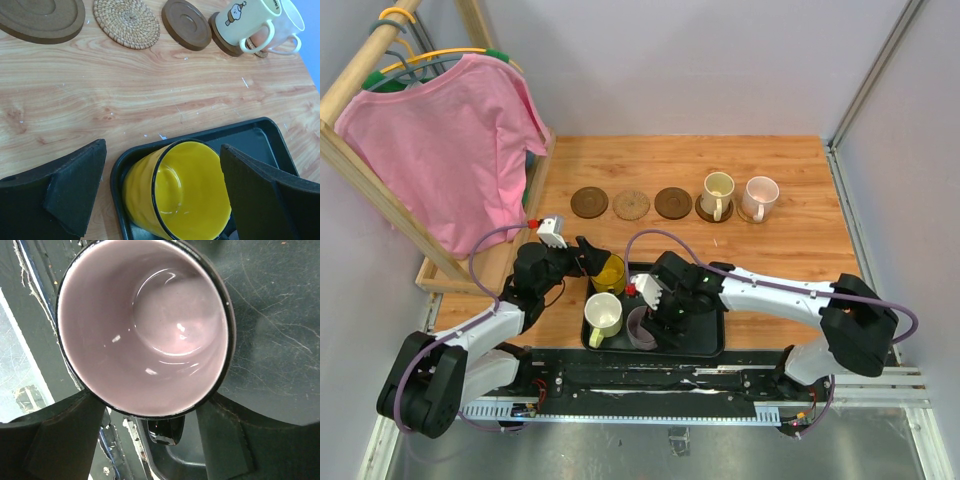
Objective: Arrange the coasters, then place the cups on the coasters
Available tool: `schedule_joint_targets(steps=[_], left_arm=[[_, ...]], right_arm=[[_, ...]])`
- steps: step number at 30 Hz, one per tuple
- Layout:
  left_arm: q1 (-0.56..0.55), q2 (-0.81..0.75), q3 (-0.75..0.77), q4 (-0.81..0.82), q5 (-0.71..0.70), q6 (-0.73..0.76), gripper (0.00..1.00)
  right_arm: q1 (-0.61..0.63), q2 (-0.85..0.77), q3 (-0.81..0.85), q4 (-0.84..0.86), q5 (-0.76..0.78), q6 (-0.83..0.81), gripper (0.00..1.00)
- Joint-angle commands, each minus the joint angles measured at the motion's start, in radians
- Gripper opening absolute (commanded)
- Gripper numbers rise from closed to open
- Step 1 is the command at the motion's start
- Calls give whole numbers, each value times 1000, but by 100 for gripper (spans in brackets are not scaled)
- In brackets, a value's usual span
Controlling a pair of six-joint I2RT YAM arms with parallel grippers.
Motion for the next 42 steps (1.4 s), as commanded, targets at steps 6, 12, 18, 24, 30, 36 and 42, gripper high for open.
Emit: schedule_joint_targets(steps=[6,12,18,24,30,36,42], left_arm=[[-8,-3,-8,12,8,-2,100],[-7,10,-7,18,11,-7,100],[-8,24,-5,27,14,-8,100],[-7,44,-4,42,20,-11,100],[-10,58,-1,50,25,-14,100],[-14,68,7,52,26,-14,100],[-20,72,16,53,27,-13,100]], right_arm=[[20,34,-4,26,35,10,57],[21,31,-18,33,63,17,51],[23,34,-26,34,88,21,38],[23,35,-31,33,108,23,21],[23,32,-41,34,145,36,1],[27,-20,-56,37,232,63,1],[32,-137,-43,9,382,116,1]])
